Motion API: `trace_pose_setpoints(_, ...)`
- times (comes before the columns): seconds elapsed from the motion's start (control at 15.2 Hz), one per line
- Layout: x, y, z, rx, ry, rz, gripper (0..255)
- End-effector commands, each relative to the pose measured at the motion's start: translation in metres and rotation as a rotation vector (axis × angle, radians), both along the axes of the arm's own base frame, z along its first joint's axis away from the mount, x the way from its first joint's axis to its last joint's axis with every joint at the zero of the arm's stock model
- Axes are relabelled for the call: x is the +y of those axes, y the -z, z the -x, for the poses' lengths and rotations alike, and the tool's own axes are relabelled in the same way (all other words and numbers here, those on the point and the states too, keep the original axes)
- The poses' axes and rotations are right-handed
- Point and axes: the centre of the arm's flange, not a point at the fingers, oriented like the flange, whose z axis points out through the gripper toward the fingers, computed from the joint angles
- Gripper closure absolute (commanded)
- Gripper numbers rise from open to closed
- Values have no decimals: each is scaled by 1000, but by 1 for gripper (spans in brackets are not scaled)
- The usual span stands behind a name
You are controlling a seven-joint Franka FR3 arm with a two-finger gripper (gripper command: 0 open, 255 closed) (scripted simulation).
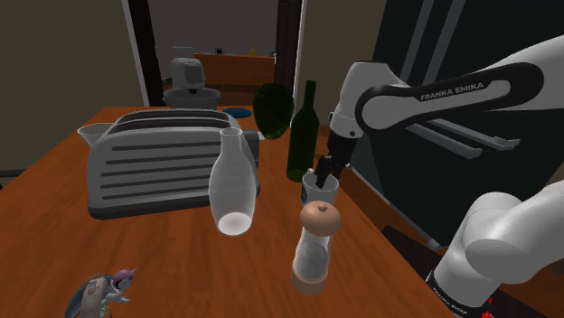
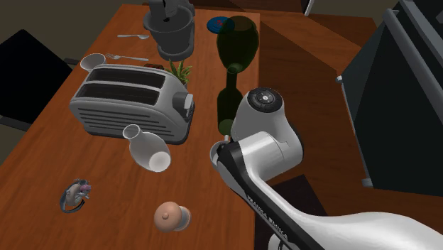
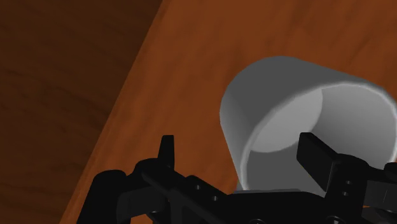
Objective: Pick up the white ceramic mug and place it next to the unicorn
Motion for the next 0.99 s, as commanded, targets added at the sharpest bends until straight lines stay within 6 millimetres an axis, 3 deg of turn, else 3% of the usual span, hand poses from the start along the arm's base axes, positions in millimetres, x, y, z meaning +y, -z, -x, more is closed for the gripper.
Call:
trace_pose_setpoints(0.0, 1, 4, 0, -1, 0, 0, 0)
trace_pose_setpoints(0.4, 1, 4, 0, -1, 0, 0, 0)
trace_pose_setpoints(0.46, 1, 4, 0, -1, 0, 0, 255)
trace_pose_setpoints(0.92, 1, 4, 0, -1, 0, 0, 255)
